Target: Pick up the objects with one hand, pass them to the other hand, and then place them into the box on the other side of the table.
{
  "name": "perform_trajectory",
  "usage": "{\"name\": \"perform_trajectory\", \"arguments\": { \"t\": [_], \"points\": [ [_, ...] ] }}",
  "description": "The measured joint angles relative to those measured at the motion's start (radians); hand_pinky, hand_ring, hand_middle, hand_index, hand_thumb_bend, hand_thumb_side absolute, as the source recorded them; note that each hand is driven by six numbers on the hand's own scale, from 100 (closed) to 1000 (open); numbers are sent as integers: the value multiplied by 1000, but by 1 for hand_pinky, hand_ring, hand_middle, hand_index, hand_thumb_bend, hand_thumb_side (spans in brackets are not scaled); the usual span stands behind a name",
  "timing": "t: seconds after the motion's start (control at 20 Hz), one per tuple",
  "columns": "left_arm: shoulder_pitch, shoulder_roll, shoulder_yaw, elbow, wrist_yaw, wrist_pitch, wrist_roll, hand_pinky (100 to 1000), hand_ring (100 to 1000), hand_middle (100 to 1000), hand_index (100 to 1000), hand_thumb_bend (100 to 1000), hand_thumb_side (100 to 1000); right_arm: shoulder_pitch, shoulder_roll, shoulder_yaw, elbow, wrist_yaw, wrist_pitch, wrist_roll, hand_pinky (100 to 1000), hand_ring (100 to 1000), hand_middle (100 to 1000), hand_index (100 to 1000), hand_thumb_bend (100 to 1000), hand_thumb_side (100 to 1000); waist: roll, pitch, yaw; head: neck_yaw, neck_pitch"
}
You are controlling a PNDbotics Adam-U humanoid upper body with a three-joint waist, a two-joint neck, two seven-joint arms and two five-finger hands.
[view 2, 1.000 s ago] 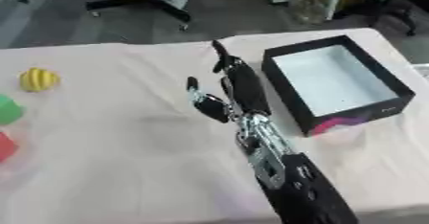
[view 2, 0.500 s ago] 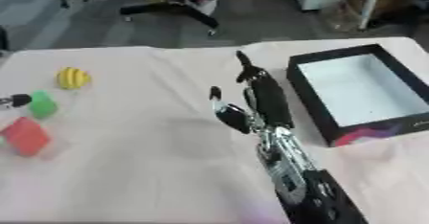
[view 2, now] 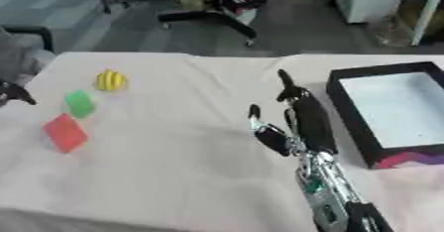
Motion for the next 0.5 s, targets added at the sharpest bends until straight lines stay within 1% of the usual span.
{"name": "perform_trajectory", "arguments": {
  "t": [0.15,0.3,0.5],
  "points": [
    [-23,-28,0,26,-60,-10,82,896,854,877,960,667,353,0,0,0,0,1,0,0,400,795,581,1000,240,501,-1,0,0,0,0],
    [-44,-59,0,43,-114,-12,158,896,853,882,961,673,346,0,0,0,0,1,0,0,399,795,580,1000,239,501,-2,0,0,1,0],
    [-71,-109,-4,71,-178,-28,212,894,850,882,959,668,340,0,1,0,0,1,0,0,398,794,579,1000,238,502,-3,0,-1,10,0]
  ]
}}
